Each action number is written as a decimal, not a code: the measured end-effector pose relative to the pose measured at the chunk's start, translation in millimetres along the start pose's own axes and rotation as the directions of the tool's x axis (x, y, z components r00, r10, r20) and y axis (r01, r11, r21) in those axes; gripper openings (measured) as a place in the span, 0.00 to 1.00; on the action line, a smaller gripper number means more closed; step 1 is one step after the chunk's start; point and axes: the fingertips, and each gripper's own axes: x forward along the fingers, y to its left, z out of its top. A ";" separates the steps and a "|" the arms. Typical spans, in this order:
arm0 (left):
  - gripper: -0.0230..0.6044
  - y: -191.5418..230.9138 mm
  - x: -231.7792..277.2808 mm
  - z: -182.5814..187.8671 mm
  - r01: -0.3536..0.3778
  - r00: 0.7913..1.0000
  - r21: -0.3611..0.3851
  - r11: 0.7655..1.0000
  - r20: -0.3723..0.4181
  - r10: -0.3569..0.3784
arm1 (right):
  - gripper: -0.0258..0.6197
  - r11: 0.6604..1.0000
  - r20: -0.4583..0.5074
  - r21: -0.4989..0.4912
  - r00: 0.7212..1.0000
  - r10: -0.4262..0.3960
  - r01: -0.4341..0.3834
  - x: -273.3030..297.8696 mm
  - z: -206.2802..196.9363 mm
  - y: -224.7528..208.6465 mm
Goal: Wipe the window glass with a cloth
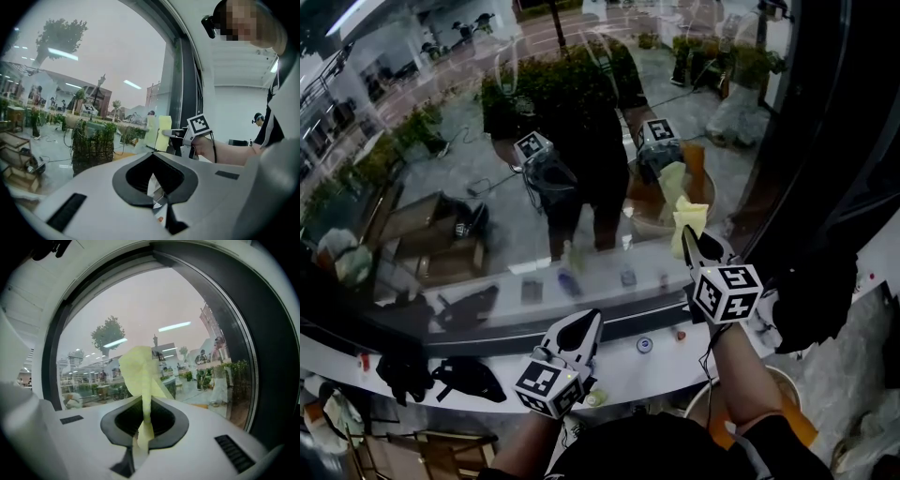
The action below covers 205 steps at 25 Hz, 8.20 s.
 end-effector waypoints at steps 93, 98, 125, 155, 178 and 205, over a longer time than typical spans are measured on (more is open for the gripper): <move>0.03 276.0 -363.6 56.8 -0.320 0.925 -0.051 0.946 0.200 0.323 | 0.10 0.954 0.103 -0.101 0.951 0.293 -0.283 138.5 16.6 540.8; 0.03 294.4 -391.9 44.7 -0.339 0.921 -0.047 0.940 0.190 0.341 | 0.10 0.941 0.086 -0.093 0.939 0.333 -0.325 150.9 3.1 585.0; 0.03 334.0 -424.7 30.9 -0.380 0.906 -0.077 0.922 0.169 0.388 | 0.10 0.890 0.029 -0.133 0.895 0.444 -0.437 176.9 -31.4 674.0; 0.03 321.0 -435.2 30.0 -0.379 0.906 -0.061 0.923 0.178 0.383 | 0.10 0.873 -0.025 -0.100 0.878 0.477 -0.477 175.3 -38.6 674.3; 0.03 282.2 -417.0 79.4 -0.328 0.915 0.008 0.945 0.253 0.315 | 0.10 0.852 0.110 -0.101 0.845 0.523 -0.514 117.7 59.4 658.7; 0.03 267.6 -379.7 99.3 -0.265 0.934 0.063 0.962 0.265 0.240 | 0.10 0.906 0.104 -0.125 0.902 0.418 -0.405 151.2 79.6 630.2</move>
